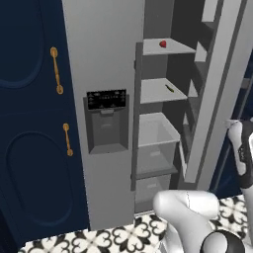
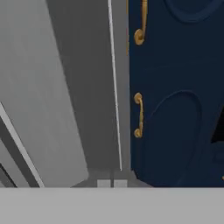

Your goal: Take the strawberry from the fridge and place it on top of the pancake, located on the dining counter.

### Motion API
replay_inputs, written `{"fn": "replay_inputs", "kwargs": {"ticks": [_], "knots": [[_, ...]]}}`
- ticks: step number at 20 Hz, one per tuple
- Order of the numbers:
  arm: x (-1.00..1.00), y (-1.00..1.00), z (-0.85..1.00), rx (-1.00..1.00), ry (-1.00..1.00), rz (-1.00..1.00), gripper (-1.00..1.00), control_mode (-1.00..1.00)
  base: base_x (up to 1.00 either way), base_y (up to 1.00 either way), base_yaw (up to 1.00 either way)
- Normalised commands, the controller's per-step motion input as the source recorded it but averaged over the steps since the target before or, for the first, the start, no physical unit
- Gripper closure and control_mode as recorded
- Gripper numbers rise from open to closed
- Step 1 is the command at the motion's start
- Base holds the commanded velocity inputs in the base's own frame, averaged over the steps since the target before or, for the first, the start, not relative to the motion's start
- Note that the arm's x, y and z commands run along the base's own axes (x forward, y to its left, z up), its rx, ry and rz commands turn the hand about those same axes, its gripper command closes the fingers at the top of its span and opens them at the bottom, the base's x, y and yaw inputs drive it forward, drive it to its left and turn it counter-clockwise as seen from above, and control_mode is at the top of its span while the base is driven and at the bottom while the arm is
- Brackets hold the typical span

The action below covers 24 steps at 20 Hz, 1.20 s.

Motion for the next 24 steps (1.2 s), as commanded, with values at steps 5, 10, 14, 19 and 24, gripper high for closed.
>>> {"fn": "replay_inputs", "kwargs": {"ticks": [5,10,14,19,24], "knots": [[0.05,0.93,0.48,-0.35,0.33,0.0,-1.0,-1.0,0.0,0.0,0.0],[0.4,0.89,0.24,-0.39,0.38,0.0,-1.0,-1.0,0.0,0.0,0.0],[0.79,0.68,0.0,-0.62,0.35,0.02,-1.0,-1.0,0.0,0.0,0.0],[0.81,0.18,0.01,-0.42,0.39,0.05,-1.0,-1.0,0.0,0.0,0.0],[0.09,-0.37,-0.17,-0.23,0.02,0.0,-1.0,-1.0,0.0,0.0,0.0]]}}
